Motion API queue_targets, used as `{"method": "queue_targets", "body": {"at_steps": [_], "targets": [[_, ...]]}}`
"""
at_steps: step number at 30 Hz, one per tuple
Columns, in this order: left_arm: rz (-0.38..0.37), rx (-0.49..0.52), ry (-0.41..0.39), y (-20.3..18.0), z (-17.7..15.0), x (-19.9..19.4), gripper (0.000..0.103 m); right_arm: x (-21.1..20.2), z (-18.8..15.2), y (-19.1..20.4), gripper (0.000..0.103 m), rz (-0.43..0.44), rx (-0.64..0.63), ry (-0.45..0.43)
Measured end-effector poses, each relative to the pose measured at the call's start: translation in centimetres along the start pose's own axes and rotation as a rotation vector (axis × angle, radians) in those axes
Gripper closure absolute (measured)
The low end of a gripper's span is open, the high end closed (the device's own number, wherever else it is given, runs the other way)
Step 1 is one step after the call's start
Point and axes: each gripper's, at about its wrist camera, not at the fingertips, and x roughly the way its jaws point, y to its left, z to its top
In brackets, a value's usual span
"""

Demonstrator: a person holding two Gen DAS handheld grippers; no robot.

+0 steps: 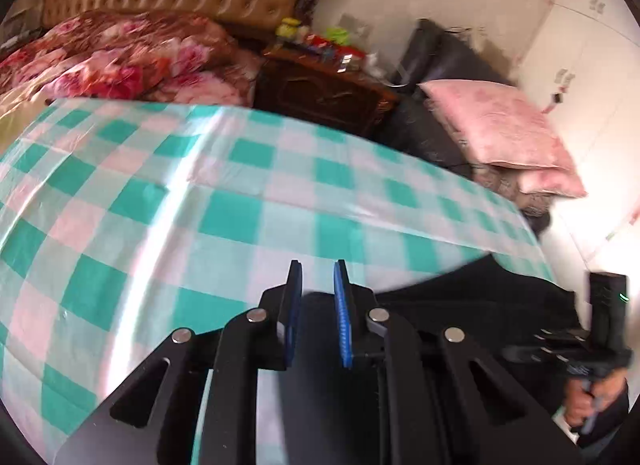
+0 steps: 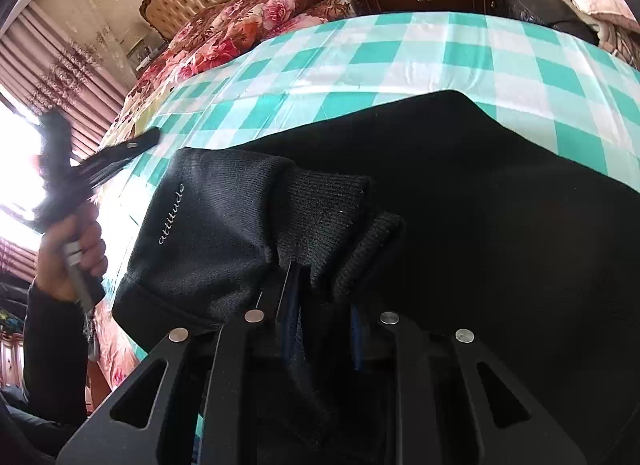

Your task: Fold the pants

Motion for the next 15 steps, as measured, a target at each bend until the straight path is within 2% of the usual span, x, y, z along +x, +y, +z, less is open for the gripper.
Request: {"method": "queue_targets", "body": {"at_steps": [2,4,6,7,8,10,13,15], "targets": [[-0.008,0.013,-0.007,-1.6,-1.2,-1.4,0.087,0.0,0.0,-0.1,0.08,0.0,0.002,0.002],[-0.065,-0.005,0.008,-2.9,-3.2,-2.2,0.087,0.1,0.0,-0.4,0.079,-0.009,0.011,0.003],[-0.017,0.0,0.052,-3.7,-5.0,-1.6,0.087,0.1,-0.1,-0.7,0.071,-0.015,0.029,0.003],[0.05,-0.004,0.13,-3.6,-6.5,-0.1,0.087,0.3,-0.2,-0.9,0.063,-0.024,0.04,0.004],[0.081,-0.029,0.185,-3.1,-7.8,1.2,0.088,0.4,-0.2,-1.1,0.055,-0.041,0.049,0.001],[0.064,-0.067,0.139,-2.8,-8.2,0.8,0.088,0.5,-0.2,-1.3,0.047,-0.056,0.059,-0.006],[0.12,0.007,0.144,-4.0,-8.2,0.9,0.088,0.1,-0.4,-1.0,0.031,-0.123,0.053,-0.021],[0.125,0.026,0.14,-4.6,-8.2,0.8,0.085,-0.6,-0.9,-0.7,0.03,-0.136,0.054,-0.032]]}}
